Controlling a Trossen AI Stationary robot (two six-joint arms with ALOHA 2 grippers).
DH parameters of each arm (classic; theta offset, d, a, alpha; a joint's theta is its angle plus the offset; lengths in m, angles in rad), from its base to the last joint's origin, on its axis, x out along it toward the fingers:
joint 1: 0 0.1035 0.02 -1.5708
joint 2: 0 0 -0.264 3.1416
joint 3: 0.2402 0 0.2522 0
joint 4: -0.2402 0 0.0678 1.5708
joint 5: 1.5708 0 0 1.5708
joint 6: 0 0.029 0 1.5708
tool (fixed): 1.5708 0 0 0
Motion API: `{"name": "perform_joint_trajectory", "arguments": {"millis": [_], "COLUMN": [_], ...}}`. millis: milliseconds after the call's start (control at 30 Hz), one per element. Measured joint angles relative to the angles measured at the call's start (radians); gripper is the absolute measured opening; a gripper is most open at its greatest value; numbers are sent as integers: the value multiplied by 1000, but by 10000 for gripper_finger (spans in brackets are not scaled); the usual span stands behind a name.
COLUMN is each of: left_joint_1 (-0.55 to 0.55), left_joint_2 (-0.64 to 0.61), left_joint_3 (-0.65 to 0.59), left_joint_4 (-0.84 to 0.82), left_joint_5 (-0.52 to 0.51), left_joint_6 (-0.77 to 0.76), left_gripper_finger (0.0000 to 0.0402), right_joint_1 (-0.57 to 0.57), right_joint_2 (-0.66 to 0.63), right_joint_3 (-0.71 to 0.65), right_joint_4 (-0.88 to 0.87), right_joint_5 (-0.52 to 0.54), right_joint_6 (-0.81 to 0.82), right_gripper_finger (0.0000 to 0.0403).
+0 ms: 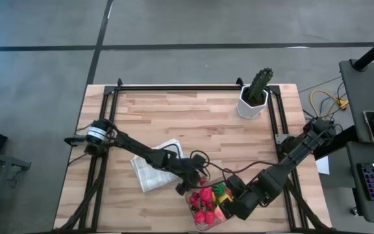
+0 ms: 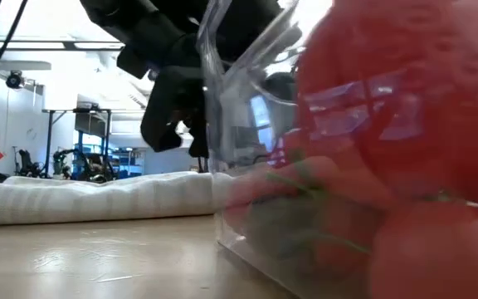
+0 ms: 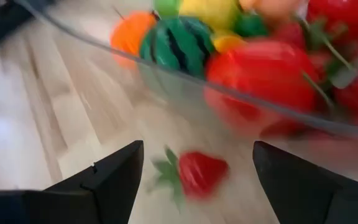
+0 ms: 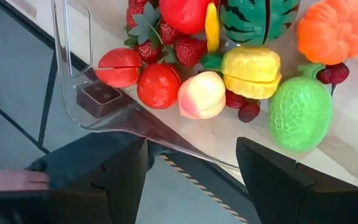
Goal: Pick and placing Produce into tupperware
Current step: Put the strawberry into the transparent bin
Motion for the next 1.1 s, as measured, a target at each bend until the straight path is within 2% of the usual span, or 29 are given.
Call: {"name": "perform_joint_trajectory", "arguments": {"millis": [200, 533, 767, 1100], "left_joint_1": [8, 43, 71, 115], "left_joint_2": [31, 31, 31, 72], "left_joint_3": [57, 49, 47, 52], "left_joint_4": [-16, -51, -60, -70], "left_joint_5": [39, 72, 188, 264], "left_joint_6": [-1, -3, -3, -3], "left_gripper_finger": [286, 286, 286, 286], "right_joint_1": [7, 7, 7, 4], "right_joint_2": [0, 0, 0, 0], "right_joint_3": [-1, -1, -2, -3], "right_joint_4": [-7, -36, -72, -92], "right_joint_5": [6, 29, 29, 30], "right_joint_6": [16, 7, 7, 4], "right_gripper_finger": [238, 238, 238, 238]}}
